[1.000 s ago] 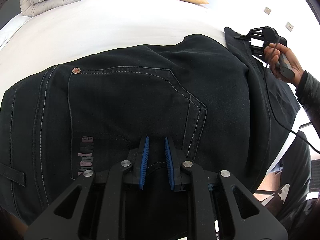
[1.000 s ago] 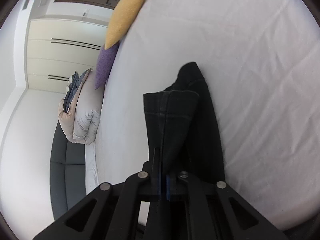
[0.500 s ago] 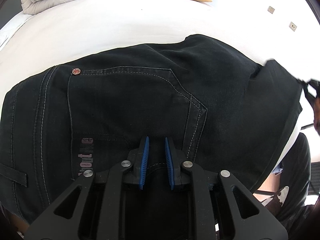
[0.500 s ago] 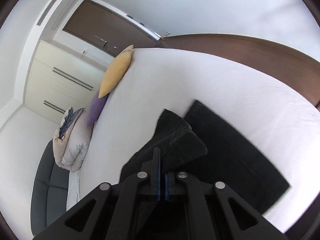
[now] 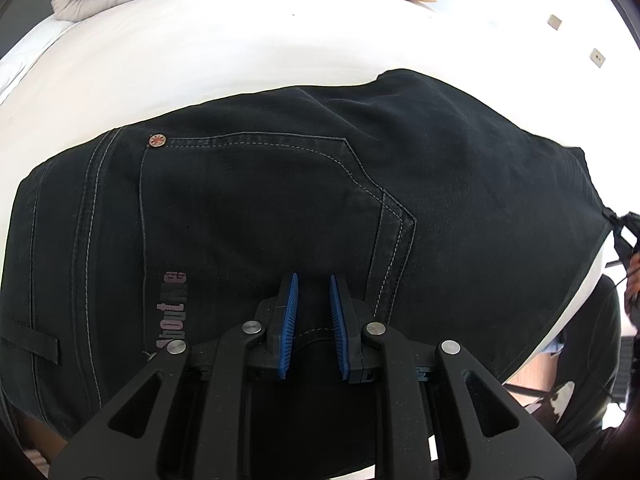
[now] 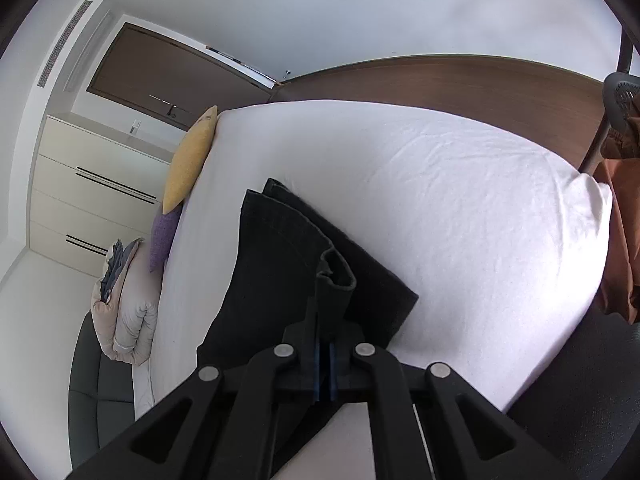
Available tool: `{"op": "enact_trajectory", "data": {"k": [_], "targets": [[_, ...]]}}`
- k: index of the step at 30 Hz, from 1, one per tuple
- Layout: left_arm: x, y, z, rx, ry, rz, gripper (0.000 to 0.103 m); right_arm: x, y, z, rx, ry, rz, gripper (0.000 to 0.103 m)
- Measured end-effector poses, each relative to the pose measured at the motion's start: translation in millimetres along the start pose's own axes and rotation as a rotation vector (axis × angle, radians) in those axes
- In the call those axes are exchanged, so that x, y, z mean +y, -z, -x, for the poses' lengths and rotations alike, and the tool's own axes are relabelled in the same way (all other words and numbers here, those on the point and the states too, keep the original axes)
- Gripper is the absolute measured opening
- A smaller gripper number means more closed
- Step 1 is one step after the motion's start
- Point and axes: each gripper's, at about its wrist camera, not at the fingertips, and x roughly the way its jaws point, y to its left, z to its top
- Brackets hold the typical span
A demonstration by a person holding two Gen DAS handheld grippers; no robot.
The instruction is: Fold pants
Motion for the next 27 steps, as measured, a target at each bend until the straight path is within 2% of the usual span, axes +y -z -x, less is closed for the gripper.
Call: {"op": "enact_trajectory", "data": {"k": [5, 9, 12, 14, 15, 16, 19, 23, 27], "targets": [[-1, 2, 1, -0.022, -0.006, 0.013, 0.016, -11, 0, -3, 0.016, -0.019, -0.005, 0.002], [5, 8, 3, -0.046, 0.011, 0.027, 0.016, -27, -5, 0, 0.037, -0.118, -0.091, 0.007], [13, 14, 8, -0.053, 0.019, 0.029, 0.016, -28, -19, 9, 0.023, -0.129, -0.067, 0.016], [14, 15, 9, -0.053, 0.019, 0.029, 0.016, -23, -30, 13, 0.033, -0.136, -0.046, 0.034], [14, 15, 9, -0.054, 0.019, 0.030, 0.016, -19, -37, 19, 0.013, -0.120, -0.025, 0.040], [15, 17, 11, -0.056, 0.020, 0.031, 0.016, -16, -47, 27, -0.022, -0.103, -0.013, 0.050], [17, 20, 13, -0.064, 0.022, 0.037, 0.016, -10, -75, 35, -0.052, -0.115, -0.003, 0.056], [17, 22, 15, -0.069, 0.017, 0.041, 0.016, 39, -104, 7, 0.118, -0.146, 0.274, 0.056], [14, 21, 15, -0.066, 0.010, 0.043, 0.016, 68, -114, -28, 0.232, -0.205, 0.399, 0.056]]}}
